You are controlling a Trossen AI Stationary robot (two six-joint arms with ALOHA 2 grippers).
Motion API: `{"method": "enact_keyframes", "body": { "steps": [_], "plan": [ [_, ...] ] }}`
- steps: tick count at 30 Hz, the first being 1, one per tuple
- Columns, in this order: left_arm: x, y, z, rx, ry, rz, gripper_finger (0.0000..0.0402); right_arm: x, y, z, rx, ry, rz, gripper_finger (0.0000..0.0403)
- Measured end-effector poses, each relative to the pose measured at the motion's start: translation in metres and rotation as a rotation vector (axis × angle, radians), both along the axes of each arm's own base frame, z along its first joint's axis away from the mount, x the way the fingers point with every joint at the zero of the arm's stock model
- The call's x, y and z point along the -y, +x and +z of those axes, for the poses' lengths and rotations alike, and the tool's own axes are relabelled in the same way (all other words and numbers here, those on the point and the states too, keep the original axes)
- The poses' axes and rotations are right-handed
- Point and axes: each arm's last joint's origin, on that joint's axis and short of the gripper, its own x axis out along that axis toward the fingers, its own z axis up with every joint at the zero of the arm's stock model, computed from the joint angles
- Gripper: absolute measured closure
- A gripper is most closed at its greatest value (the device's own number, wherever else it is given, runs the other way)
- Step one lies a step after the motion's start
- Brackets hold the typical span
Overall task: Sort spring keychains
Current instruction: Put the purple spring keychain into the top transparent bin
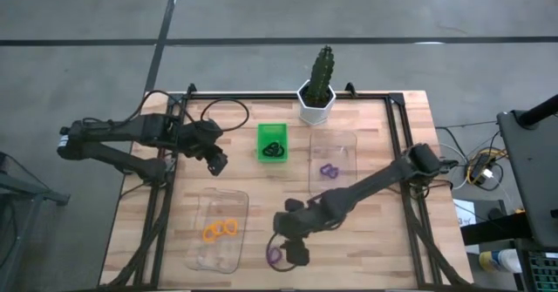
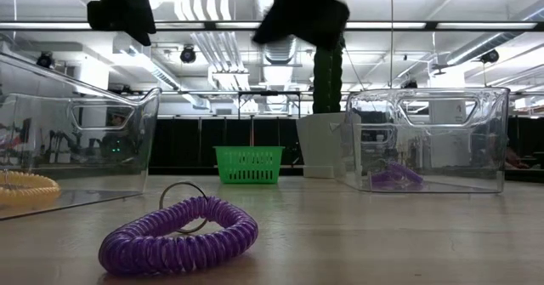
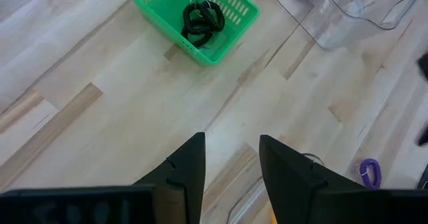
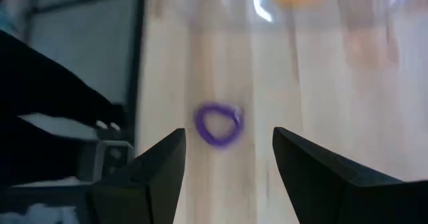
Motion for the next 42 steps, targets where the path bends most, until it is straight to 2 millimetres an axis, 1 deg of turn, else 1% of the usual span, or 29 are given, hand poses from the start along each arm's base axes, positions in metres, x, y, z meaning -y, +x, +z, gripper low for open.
{"method": "enact_keyframes", "body": {
  "steps": [4, 6, 9, 11, 14, 19, 24, 27, 29, 31, 33, 36, 37, 39, 42],
  "plan": [
    [0.0, 0.0, 0.0, 0.0, 0.0, 0.0, 0.0269, -0.004, 0.011, -0.017, -0.115, 0.013, -0.027, 0.0184],
    [0.0, 0.0, 0.0, 0.0, 0.0, 0.0, 0.0269, -0.007, 0.019, -0.022, -0.135, 0.033, -0.019, 0.0184],
    [0.0, 0.0, 0.0, 0.001, 0.0, 0.001, 0.0269, -0.015, 0.032, -0.036, -0.174, 0.04, -0.002, 0.0184],
    [0.0, 0.0, 0.0, 0.0, 0.0, 0.001, 0.0269, -0.019, 0.041, -0.046, -0.206, 0.033, 0.001, 0.0184],
    [0.0, 0.0, 0.0, 0.0, 0.0, 0.001, 0.0269, -0.023, 0.051, -0.055, -0.263, 0.002, 0.0, 0.0184],
    [0.0, 0.0, 0.0, 0.001, 0.0, 0.0, 0.0269, -0.027, 0.061, -0.073, -0.365, -0.055, 0.013, 0.0184],
    [0.0, 0.0, 0.0, 0.001, 0.0, 0.0, 0.0269, -0.031, 0.068, -0.086, -0.408, -0.075, 0.017, 0.0184],
    [0.0, 0.0, 0.0, 0.001, 0.0, -0.001, 0.0269, -0.031, 0.07, -0.088, -0.41, -0.094, 0.021, 0.0188],
    [0.0, 0.0, 0.0, 0.001, 0.0, -0.001, 0.0269, -0.031, 0.07, -0.089, -0.409, -0.114, 0.026, 0.0205],
    [0.0, 0.0, 0.0, 0.001, 0.0, -0.001, 0.0269, -0.029, 0.07, -0.089, -0.415, -0.124, 0.031, 0.0238],
    [0.0, 0.0, 0.0, 0.001, 0.0, -0.001, 0.0269, -0.025, 0.071, -0.091, -0.425, -0.129, 0.03, 0.0281],
    [0.0, 0.0, 0.0, 0.002, 0.0, -0.001, 0.0269, -0.017, 0.072, -0.093, -0.441, -0.129, 0.039, 0.036],
    [0.0, 0.0, 0.0, 0.002, 0.0, -0.001, 0.0269, -0.014, 0.073, -0.093, -0.446, -0.122, 0.045, 0.0375],
    [0.0, 0.0, 0.0, 0.002, 0.0, -0.001, 0.0269, -0.007, 0.074, -0.091, -0.456, -0.112, 0.042, 0.0382],
    [0.0, 0.0, 0.0, 0.002, 0.001, -0.001, 0.0269, 0.005, 0.072, -0.081, -0.483, -0.138, 0.025, 0.0389]
  ]
}}
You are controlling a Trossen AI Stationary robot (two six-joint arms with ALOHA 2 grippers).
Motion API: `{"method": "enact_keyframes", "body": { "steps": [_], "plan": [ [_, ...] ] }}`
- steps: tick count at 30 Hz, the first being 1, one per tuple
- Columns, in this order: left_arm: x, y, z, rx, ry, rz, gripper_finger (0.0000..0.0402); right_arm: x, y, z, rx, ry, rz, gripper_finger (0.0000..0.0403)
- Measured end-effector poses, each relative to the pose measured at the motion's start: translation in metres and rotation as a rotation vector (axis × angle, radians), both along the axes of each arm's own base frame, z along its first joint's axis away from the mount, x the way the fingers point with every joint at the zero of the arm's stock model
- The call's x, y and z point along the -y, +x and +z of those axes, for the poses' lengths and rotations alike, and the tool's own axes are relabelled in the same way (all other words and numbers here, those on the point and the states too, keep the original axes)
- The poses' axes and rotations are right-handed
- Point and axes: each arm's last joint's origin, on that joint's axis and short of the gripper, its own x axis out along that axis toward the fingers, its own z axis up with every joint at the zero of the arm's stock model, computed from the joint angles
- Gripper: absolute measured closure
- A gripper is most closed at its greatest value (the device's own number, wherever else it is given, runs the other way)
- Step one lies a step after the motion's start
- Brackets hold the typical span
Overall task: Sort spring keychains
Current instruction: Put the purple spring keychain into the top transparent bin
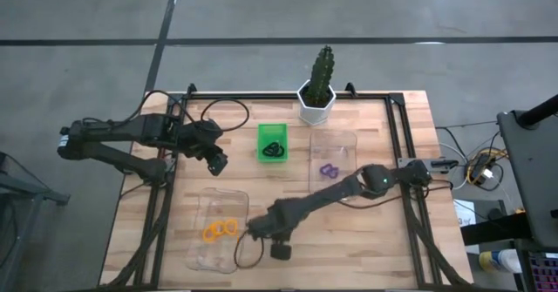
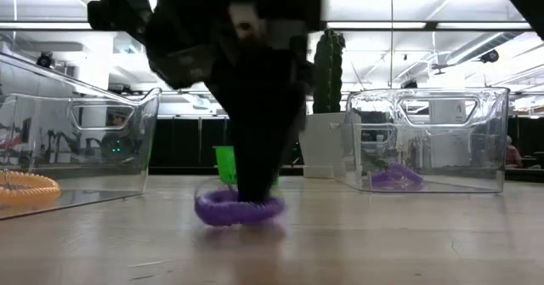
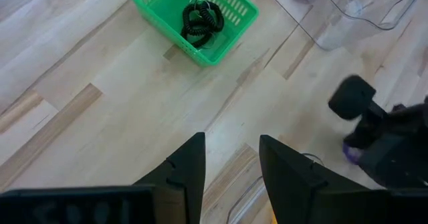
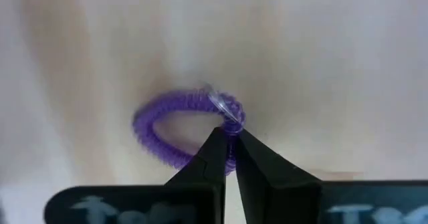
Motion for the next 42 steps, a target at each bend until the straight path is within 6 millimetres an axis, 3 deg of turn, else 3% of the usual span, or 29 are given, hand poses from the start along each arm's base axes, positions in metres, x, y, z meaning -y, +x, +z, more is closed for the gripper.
{"method": "enact_keyframes", "body": {
  "steps": [2, 6, 15, 24, 28, 33, 42],
  "plan": [
    [0.0, 0.0, 0.0, 0.001, 0.0, 0.0, 0.0269, 0.009, 0.001, 0.014, 0.017, -0.018, -0.016, 0.0391],
    [0.0, 0.0, 0.0, 0.0, 0.0, 0.0, 0.0269, 0.021, -0.008, 0.062, 0.05, -0.015, -0.026, 0.0393],
    [0.0, 0.0, 0.0, -0.001, 0.001, -0.002, 0.0269, 0.047, -0.05, 0.148, 0.102, -0.129, -0.13, 0.0393],
    [0.0, 0.0, 0.0, 0.006, 0.003, 0.0, 0.0269, 0.09, -0.093, 0.196, 0.105, -0.357, -0.282, 0.0391],
    [0.0, 0.0, 0.0, 0.002, 0.014, -0.015, 0.0269, 0.108, -0.102, 0.198, 0.094, -0.382, -0.338, 0.039],
    [0.0, 0.0, 0.0, 0.004, 0.014, -0.015, 0.0269, 0.137, -0.118, 0.187, 0.012, -0.396, -0.48, 0.039],
    [0.0, 0.0, 0.0, 0.004, 0.015, -0.015, 0.0269, 0.177, -0.143, 0.132, -0.195, -0.423, -0.563, 0.039]
  ]
}}
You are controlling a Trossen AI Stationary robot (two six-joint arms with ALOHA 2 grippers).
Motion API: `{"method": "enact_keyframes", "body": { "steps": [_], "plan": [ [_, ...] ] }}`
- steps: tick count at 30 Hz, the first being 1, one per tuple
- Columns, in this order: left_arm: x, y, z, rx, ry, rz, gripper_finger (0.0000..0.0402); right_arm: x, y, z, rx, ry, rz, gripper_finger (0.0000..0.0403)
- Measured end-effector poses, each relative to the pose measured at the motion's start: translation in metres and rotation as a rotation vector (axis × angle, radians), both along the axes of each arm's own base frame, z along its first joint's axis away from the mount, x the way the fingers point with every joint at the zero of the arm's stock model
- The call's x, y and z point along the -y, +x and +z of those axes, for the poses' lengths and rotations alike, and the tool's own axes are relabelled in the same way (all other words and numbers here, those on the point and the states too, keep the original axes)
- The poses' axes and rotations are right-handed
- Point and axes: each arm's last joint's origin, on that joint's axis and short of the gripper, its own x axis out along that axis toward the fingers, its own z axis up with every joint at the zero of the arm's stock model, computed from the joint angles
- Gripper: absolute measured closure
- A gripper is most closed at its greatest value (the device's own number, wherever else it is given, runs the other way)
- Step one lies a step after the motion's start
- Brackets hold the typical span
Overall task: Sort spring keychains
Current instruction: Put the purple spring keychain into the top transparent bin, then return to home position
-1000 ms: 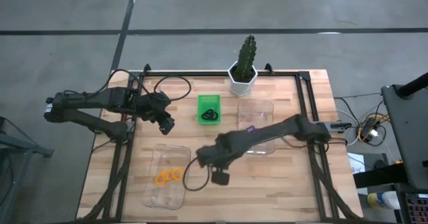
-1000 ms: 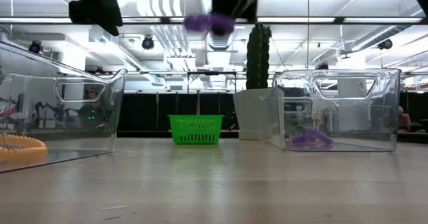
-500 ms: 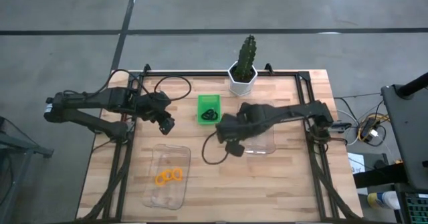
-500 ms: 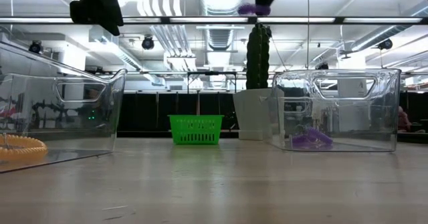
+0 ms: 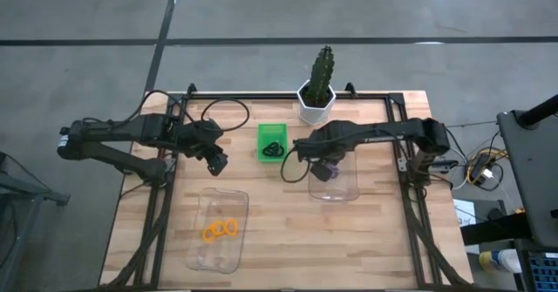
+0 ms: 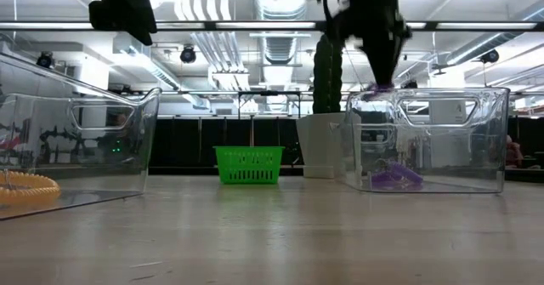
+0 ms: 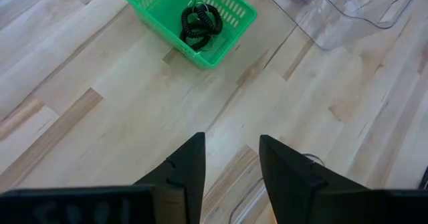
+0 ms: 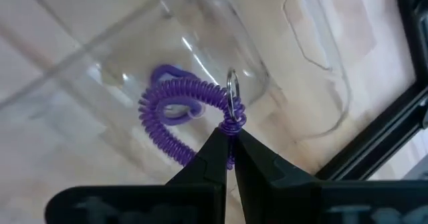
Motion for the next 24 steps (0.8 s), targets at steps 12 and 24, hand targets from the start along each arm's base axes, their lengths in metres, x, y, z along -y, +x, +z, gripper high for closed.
{"method": "enact_keyframes", "body": {
  "steps": [12, 24],
  "plan": [
    [0.0, 0.0, 0.0, 0.0, 0.0, 0.0, 0.0269, 0.031, -0.018, -0.071, -0.121, 0.181, -0.088, 0.0378],
    [0.0, 0.002, -0.003, -0.001, 0.02, -0.043, 0.0276, 0.028, -0.012, -0.063, -0.021, 0.291, -0.099, 0.0232]
  ]
}}
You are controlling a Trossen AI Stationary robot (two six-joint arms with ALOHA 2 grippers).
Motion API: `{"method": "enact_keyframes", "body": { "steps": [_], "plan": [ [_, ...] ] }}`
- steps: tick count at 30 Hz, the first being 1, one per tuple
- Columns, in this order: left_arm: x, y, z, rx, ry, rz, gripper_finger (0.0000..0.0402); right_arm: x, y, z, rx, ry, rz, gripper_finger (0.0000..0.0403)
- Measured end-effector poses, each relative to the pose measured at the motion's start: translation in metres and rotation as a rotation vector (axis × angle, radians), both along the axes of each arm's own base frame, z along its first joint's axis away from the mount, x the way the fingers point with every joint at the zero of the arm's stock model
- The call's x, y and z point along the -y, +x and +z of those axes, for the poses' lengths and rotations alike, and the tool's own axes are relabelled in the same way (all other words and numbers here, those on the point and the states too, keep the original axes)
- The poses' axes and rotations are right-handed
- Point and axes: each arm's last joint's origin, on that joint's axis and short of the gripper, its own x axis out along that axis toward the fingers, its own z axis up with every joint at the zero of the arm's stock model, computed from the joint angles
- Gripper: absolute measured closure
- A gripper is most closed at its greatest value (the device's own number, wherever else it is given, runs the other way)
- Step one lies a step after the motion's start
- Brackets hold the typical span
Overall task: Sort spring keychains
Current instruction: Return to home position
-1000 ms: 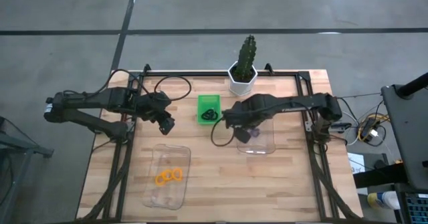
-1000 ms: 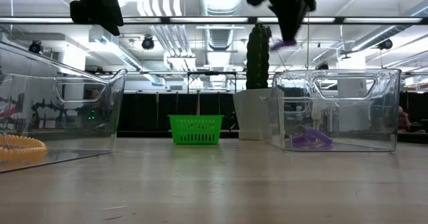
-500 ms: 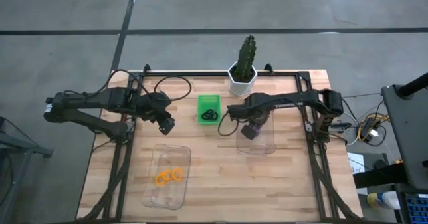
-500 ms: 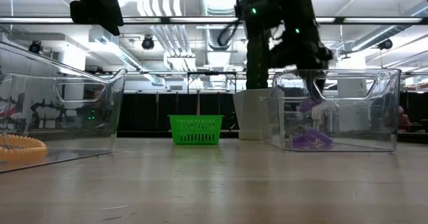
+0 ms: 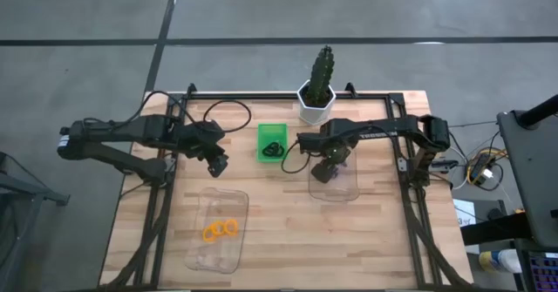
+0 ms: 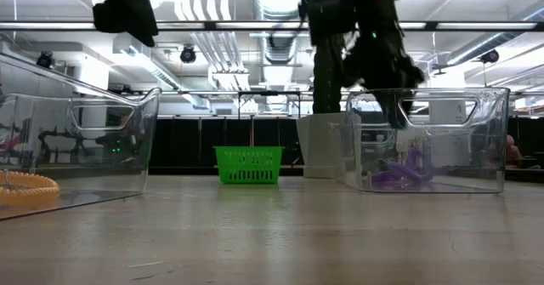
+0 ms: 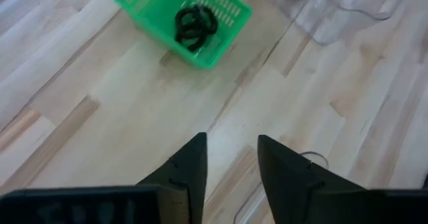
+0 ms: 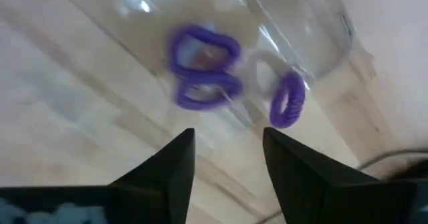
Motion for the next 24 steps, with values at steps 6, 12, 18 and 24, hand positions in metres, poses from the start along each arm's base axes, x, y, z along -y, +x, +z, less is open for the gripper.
{"method": "enact_keyframes", "body": {
  "steps": [6, 12, 18, 24],
  "plan": [
    [0.001, 0.01, -0.009, 0.061, 0.044, -0.089, 0.0362, -0.017, 0.01, 0.034, 0.256, 0.006, 0.059, 0.0358],
    [0.002, 0.025, -0.008, 0.248, 0.067, -0.229, 0.0395, -0.032, 0.011, 0.081, 0.659, -0.037, 0.255, 0.0393],
    [0.007, 0.029, 0.012, 0.585, 0.02, -0.383, 0.04, -0.038, -0.003, 0.138, 1.147, -0.16, 0.313, 0.0394],
    [0.006, 0.001, 0.03, 0.828, 0.043, -0.356, 0.04, -0.035, -0.045, 0.176, 1.424, -0.306, 0.235, 0.0394]
  ]
}}
